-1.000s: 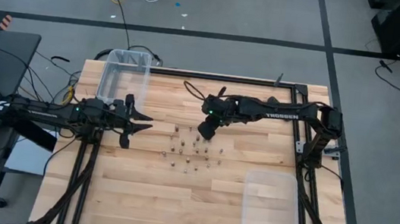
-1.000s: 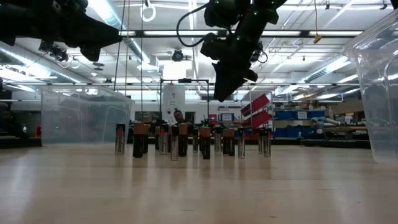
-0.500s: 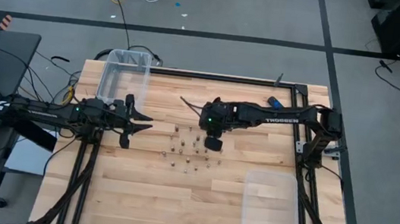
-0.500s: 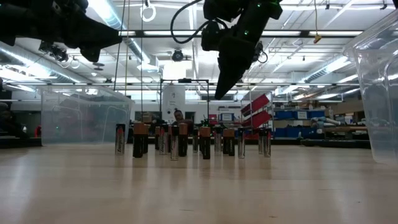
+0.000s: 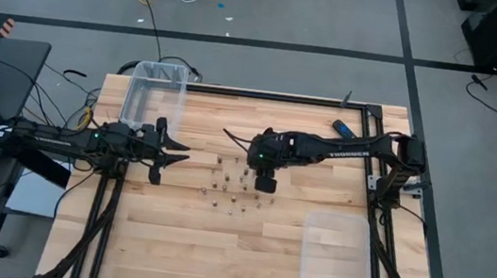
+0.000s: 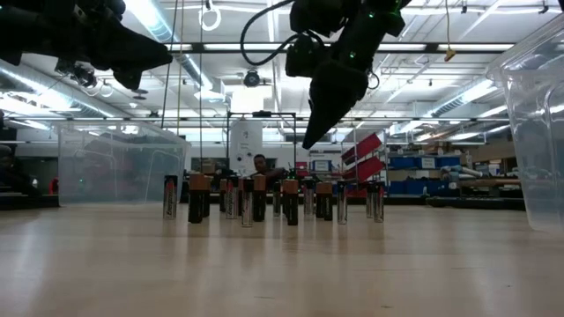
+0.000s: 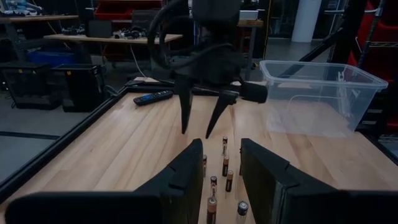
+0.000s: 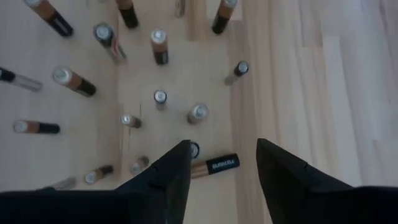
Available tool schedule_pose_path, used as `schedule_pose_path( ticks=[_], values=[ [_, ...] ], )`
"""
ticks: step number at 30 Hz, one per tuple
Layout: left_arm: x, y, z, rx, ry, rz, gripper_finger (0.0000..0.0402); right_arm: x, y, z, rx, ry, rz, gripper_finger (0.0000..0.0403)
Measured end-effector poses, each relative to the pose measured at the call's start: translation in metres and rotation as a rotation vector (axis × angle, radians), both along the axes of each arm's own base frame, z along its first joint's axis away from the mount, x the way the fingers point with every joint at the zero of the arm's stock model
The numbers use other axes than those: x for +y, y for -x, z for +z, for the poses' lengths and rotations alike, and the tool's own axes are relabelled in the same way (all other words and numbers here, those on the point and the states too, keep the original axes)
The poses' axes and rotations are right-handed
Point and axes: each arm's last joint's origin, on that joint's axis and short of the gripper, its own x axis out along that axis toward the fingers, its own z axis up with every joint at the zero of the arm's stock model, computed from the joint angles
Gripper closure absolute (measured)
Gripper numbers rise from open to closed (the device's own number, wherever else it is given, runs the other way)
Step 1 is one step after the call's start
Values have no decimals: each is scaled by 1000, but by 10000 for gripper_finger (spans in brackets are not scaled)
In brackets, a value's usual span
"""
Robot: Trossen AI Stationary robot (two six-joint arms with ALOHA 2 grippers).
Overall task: Sort batteries
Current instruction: Put the black and silver battery into the bottom transparent bin
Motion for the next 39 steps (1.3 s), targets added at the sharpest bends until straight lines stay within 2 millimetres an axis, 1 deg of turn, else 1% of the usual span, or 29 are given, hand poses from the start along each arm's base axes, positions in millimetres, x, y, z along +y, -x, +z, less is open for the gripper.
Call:
schedule_pose_path(
  ticks=[5,11,17,23,31,39],
  values=[
    [0,0,0,1,0,0,295,0,-2,-4,-38,-10,-19,206],
    [0,0,0,3,-5,0,296,1,5,-25,-43,-63,-75,189],
    [0,0,0,4,-6,-1,295,2,10,-36,-27,-76,-101,192],
    [0,0,0,4,-11,-1,295,2,7,-35,-64,-73,-97,194],
    [0,0,0,6,-31,-3,295,3,12,-48,-87,-82,-111,196],
    [0,0,0,6,-31,-3,296,2,11,-48,-95,-79,-111,199]
  ],
)
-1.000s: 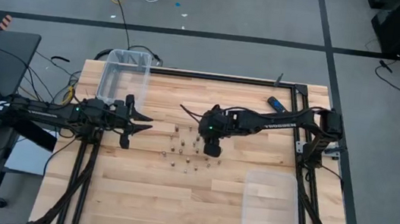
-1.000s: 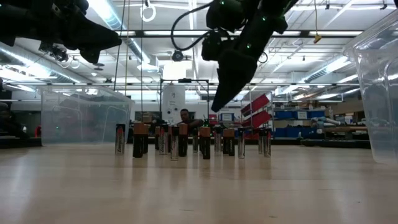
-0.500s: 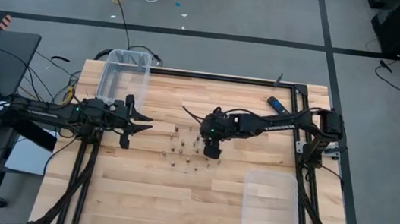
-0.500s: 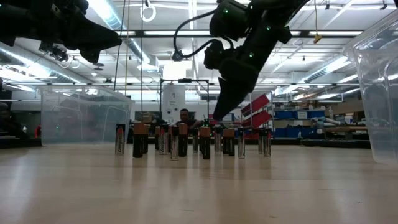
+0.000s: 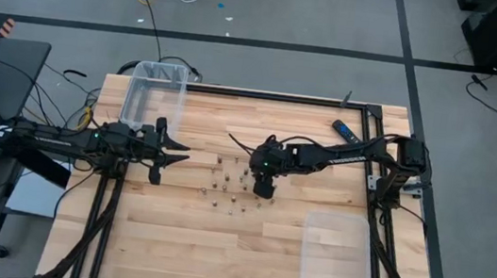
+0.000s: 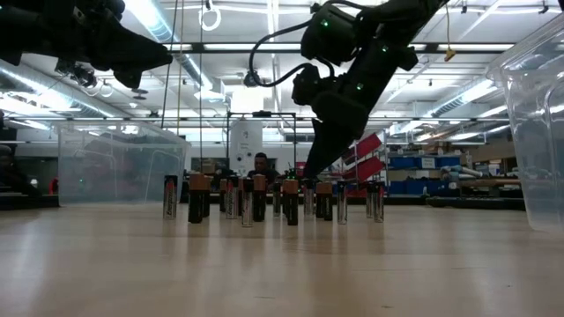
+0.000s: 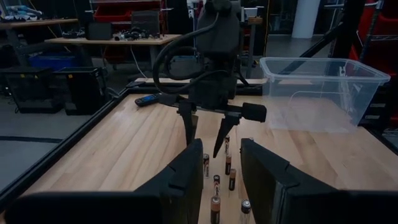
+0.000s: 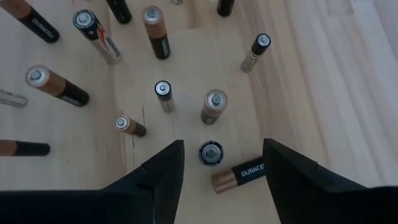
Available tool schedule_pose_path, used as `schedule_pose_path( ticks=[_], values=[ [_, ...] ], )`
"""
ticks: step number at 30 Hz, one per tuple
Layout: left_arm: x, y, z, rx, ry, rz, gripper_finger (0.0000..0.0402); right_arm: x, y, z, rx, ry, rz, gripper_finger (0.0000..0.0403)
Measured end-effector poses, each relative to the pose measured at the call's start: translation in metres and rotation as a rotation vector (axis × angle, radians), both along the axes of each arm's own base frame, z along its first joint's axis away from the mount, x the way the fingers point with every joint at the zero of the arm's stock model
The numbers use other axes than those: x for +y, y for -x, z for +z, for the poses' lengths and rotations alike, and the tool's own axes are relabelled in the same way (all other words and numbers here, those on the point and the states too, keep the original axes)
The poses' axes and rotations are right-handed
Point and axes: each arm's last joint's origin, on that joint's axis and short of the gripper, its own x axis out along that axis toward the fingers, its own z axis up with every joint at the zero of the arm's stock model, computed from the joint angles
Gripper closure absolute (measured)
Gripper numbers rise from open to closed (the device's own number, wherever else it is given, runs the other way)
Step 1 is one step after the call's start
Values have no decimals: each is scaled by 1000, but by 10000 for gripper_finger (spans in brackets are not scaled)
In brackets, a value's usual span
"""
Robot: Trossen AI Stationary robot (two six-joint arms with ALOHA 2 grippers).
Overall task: Sort batteries
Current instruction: Put the black and silver battery into the bottom transparent bin
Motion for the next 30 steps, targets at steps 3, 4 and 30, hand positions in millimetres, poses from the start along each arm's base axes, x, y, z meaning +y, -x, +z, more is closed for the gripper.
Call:
schedule_pose_path(
  ticks=[3,4,30],
  values=[
    [0,0,0,0,0,0,295,0,0,0,-3,0,2,199],
    [0,0,0,0,0,0,295,1,0,0,-3,1,5,199],
    [0,0,0,0,0,0,295,4,0,0,4,24,21,207]
  ],
)
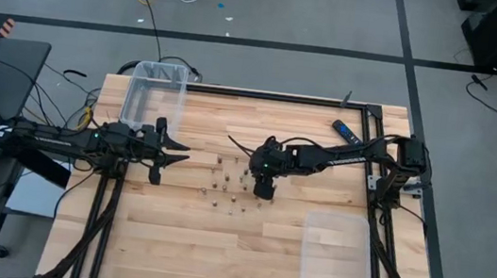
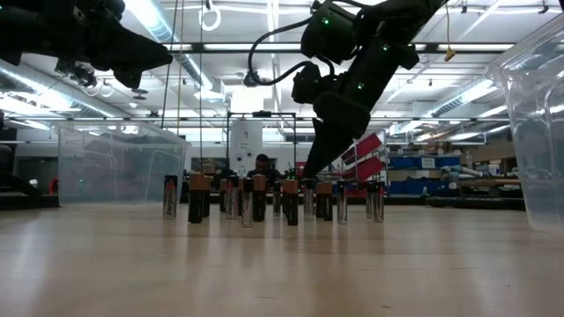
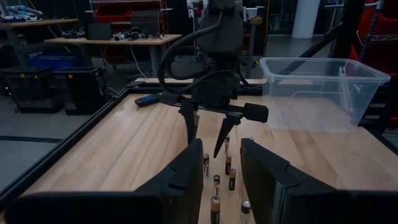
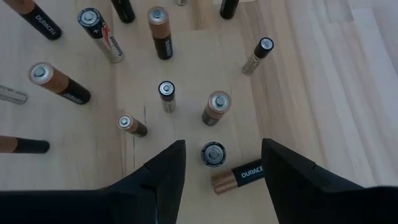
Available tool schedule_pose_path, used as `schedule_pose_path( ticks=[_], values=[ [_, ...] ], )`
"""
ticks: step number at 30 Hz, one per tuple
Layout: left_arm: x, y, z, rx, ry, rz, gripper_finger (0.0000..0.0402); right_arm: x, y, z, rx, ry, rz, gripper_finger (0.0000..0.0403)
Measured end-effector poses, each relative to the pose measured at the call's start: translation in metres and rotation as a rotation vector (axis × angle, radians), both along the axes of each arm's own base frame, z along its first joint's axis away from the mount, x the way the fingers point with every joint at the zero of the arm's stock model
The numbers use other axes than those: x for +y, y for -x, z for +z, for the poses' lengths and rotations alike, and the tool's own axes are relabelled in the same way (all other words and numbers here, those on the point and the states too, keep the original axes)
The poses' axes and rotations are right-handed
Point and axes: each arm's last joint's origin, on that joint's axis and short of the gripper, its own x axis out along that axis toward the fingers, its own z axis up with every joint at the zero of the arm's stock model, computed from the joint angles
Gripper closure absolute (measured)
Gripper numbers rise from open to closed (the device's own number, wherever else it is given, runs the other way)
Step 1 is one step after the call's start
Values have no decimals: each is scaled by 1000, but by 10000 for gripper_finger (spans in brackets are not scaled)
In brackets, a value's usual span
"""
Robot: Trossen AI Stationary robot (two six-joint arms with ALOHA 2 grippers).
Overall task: Sort batteries
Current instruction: Put the black and silver battery into the bottom transparent bin
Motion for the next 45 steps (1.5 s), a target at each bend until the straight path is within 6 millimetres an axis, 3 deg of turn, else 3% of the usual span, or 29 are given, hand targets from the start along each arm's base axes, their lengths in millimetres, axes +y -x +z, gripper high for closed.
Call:
schedule_pose_path(
  ticks=[45],
  values=[
    [0,0,-3,27,-2,0,295,-2,2,-1,14,-17,-34,215]
  ],
)
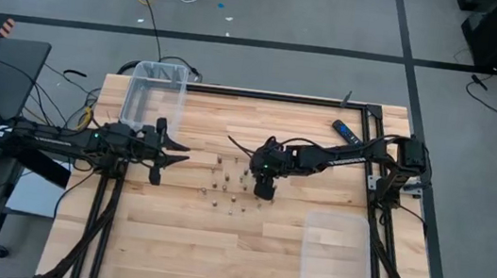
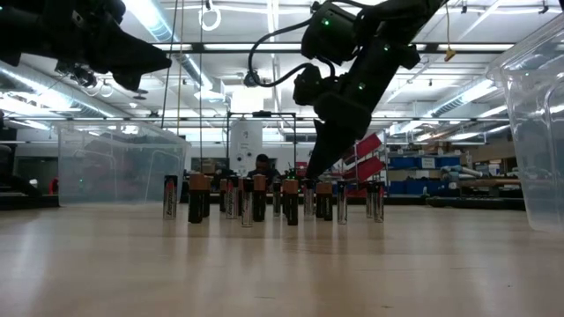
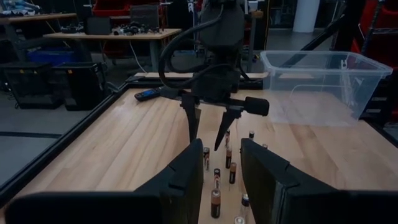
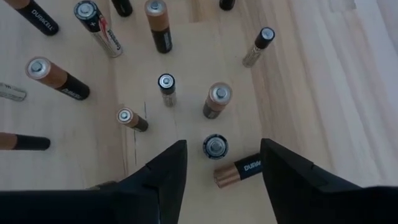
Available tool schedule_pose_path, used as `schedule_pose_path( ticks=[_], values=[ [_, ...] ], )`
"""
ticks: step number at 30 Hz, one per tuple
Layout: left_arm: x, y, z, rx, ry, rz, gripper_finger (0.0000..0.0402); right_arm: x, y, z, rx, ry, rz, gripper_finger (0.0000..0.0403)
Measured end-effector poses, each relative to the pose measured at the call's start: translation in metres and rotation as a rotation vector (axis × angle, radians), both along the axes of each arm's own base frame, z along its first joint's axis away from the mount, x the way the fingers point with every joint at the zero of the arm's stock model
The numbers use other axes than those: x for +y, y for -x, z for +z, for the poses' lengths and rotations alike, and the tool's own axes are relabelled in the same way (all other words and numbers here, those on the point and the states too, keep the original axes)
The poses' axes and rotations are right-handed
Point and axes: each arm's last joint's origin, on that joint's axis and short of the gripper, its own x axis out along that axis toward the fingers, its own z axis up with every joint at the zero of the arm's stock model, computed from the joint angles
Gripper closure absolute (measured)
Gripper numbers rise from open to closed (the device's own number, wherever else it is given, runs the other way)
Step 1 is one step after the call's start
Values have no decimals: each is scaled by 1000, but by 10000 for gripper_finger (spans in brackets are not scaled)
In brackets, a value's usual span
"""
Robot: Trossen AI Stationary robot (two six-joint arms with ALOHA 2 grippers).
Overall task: Sort batteries
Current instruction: Put the black and silver battery into the bottom transparent bin
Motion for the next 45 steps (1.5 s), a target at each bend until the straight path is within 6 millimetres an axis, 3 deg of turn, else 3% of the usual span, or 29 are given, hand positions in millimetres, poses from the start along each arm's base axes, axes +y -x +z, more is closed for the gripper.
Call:
schedule_pose_path(
  ticks=[19,28,45],
  values=[
    [0,0,0,-1,-2,-1,295,-1,0,0,-5,0,34,220],
    [0,0,0,3,-2,-1,295,0,7,-16,-22,6,35,227],
    [0,0,0,-2,-2,-1,295,0,4,-13,-59,26,32,231]
  ],
)
